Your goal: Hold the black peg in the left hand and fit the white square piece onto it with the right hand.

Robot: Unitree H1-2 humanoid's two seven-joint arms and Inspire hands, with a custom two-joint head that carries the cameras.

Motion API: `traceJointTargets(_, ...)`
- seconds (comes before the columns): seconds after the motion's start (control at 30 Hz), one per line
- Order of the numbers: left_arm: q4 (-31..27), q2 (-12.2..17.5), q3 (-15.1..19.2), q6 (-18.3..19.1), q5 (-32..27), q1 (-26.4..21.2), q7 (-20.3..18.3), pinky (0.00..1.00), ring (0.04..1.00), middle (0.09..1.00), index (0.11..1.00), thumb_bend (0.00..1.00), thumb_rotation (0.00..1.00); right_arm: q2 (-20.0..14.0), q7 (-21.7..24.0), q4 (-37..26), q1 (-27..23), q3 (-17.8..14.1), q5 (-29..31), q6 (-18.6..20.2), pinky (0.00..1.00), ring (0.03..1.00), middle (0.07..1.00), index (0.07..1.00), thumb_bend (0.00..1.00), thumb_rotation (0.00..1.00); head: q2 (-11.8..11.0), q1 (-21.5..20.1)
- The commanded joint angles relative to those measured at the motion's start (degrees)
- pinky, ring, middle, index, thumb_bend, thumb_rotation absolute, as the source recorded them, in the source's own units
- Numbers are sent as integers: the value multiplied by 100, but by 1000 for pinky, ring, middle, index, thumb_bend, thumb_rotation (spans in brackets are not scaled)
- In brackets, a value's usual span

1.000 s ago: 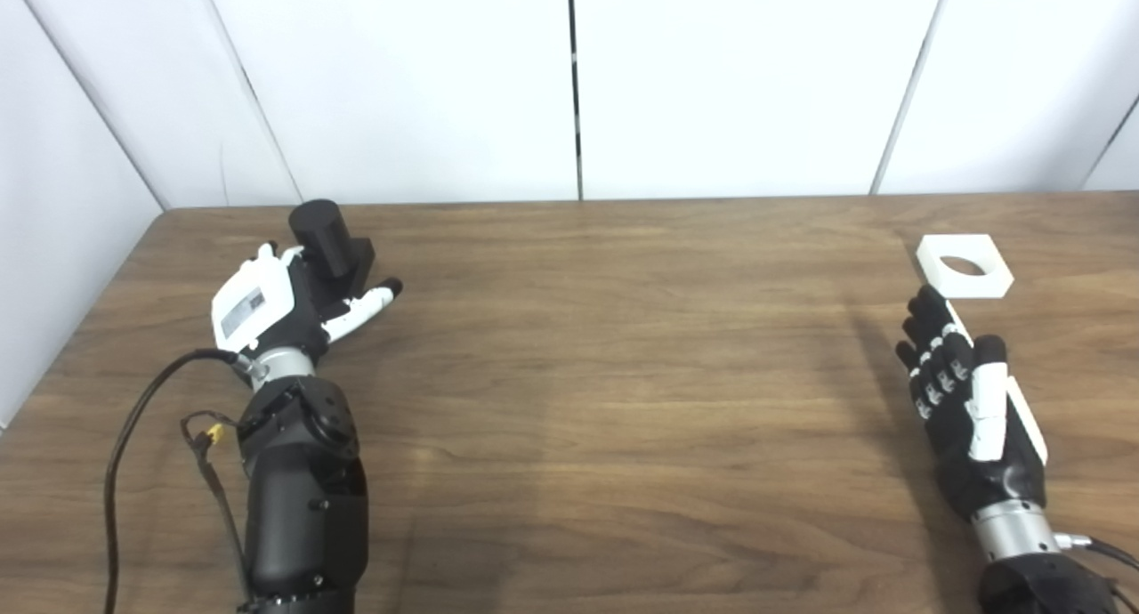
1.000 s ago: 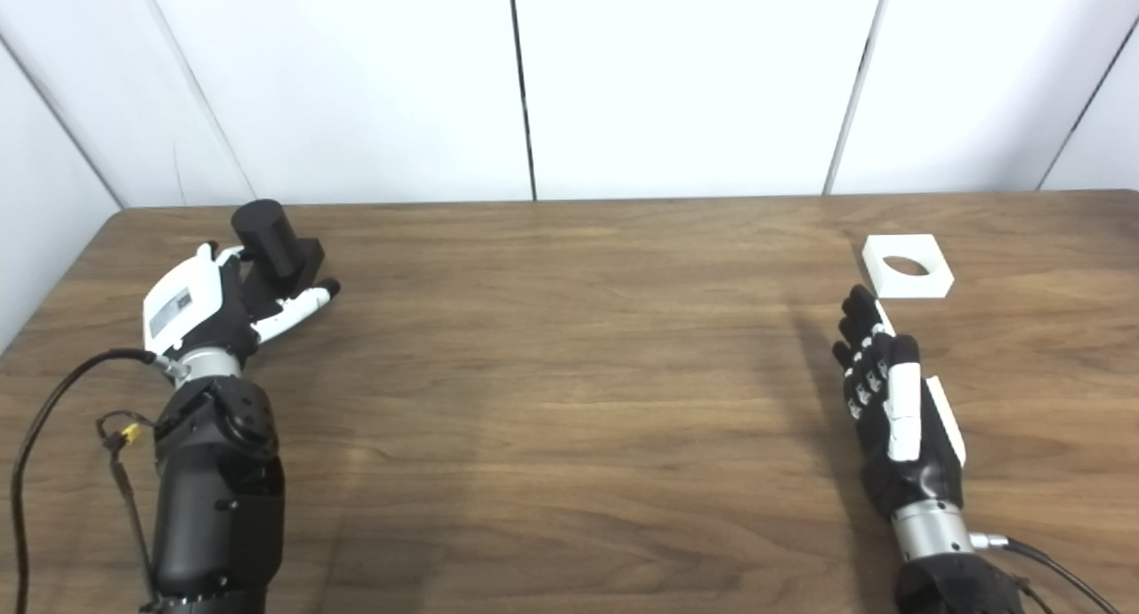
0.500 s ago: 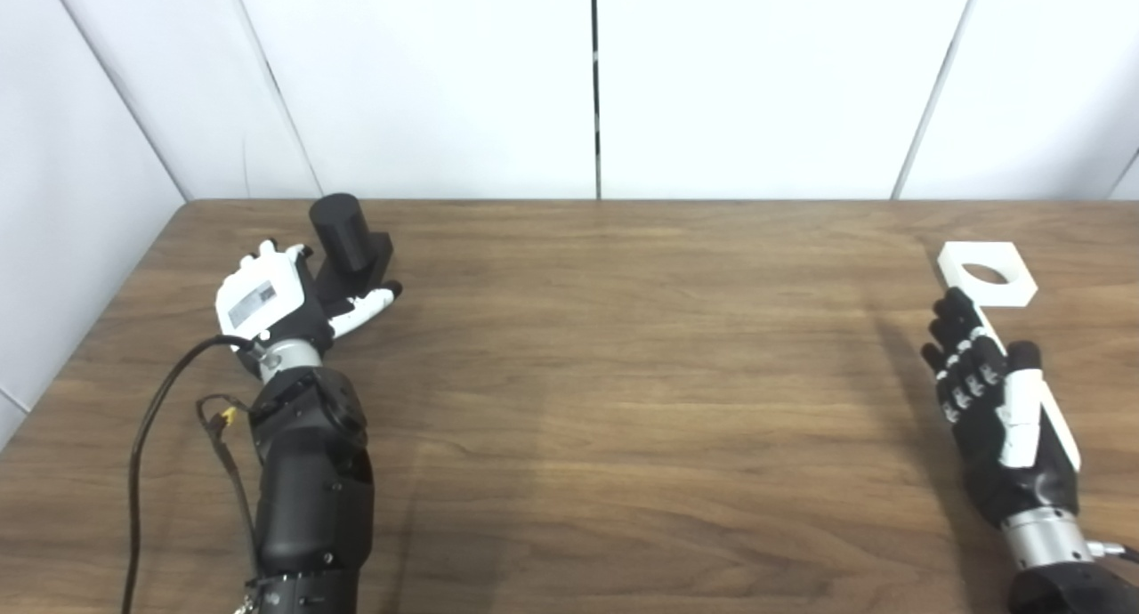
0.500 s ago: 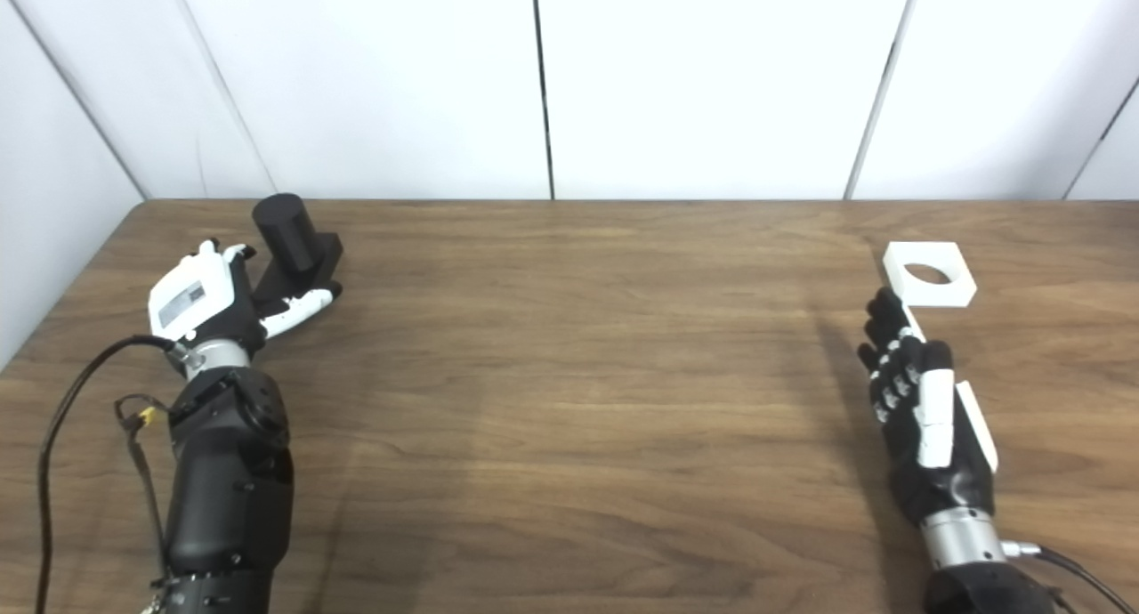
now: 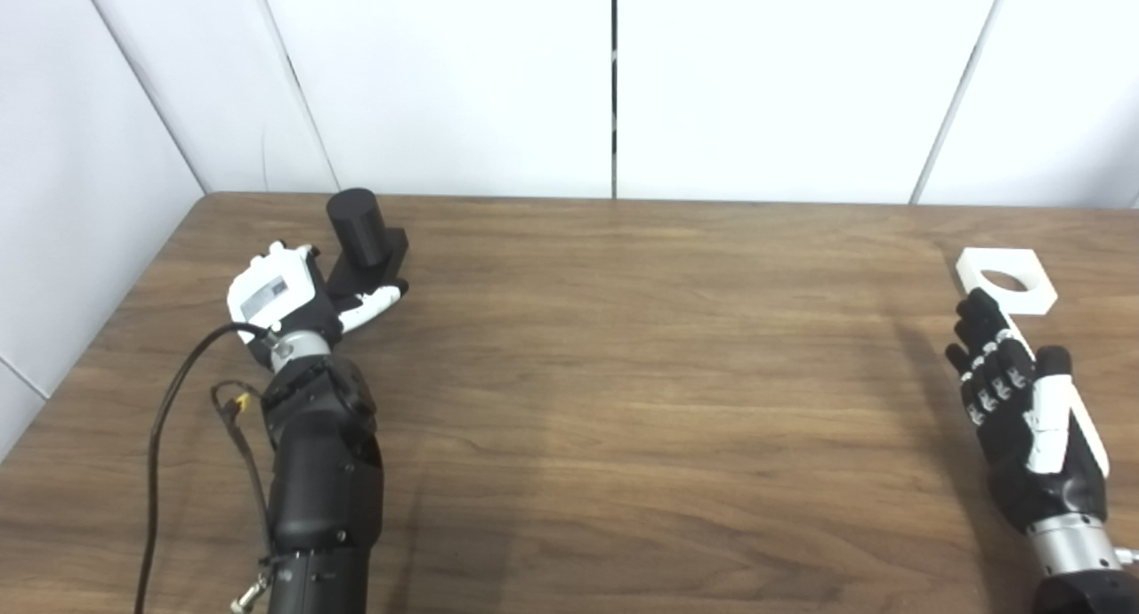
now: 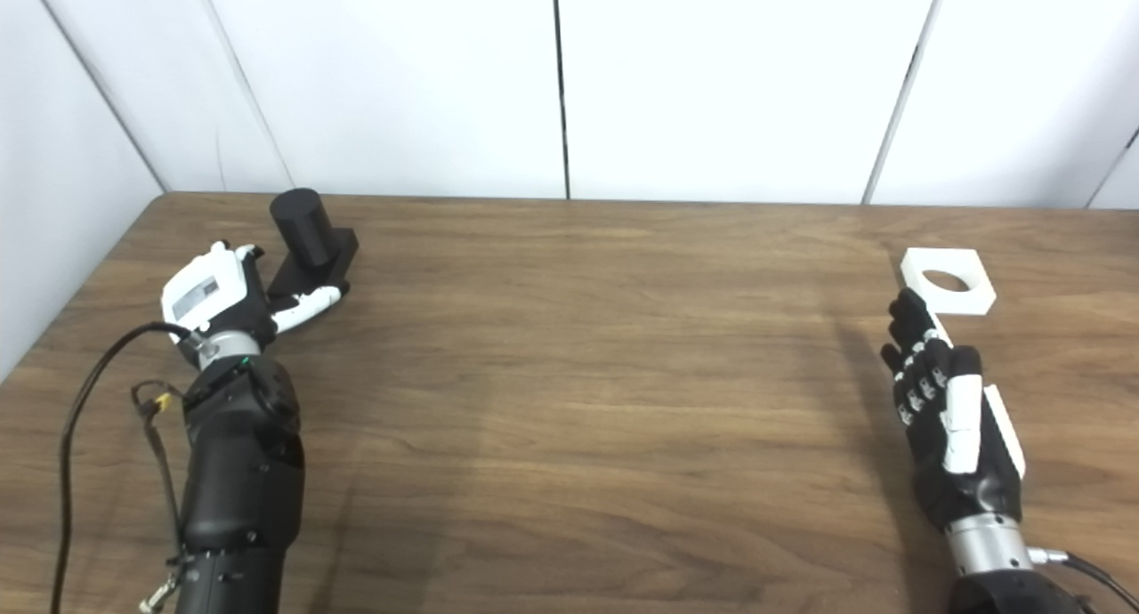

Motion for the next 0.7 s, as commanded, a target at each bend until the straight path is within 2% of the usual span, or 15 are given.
traceJointTargets(0.0,16,143,-30,-6,177,-370,85,1000,1000,998,891,864,726,34,75,195,97,-1,29,-179,985,997,962,945,679,1000,6,7)
traceJointTargets(0.17,229,136,-46,-5,160,-512,108,1000,1000,1000,917,870,731,22,91,277,76,-1,16,-211,993,990,955,942,701,1000,-149,262)
traceJointTargets(0.33,403,117,-113,-5,200,-598,137,1000,1000,1000,904,865,737,-19,155,388,90,-15,25,-309,997,991,953,939,711,1000,-235,451)
traceJointTargets(0.67,432,194,-159,-5,341,-648,12,1000,1000,1000,884,869,759,-14,204,408,132,-13,64,-370,979,978,950,934,721,1000,-208,421)
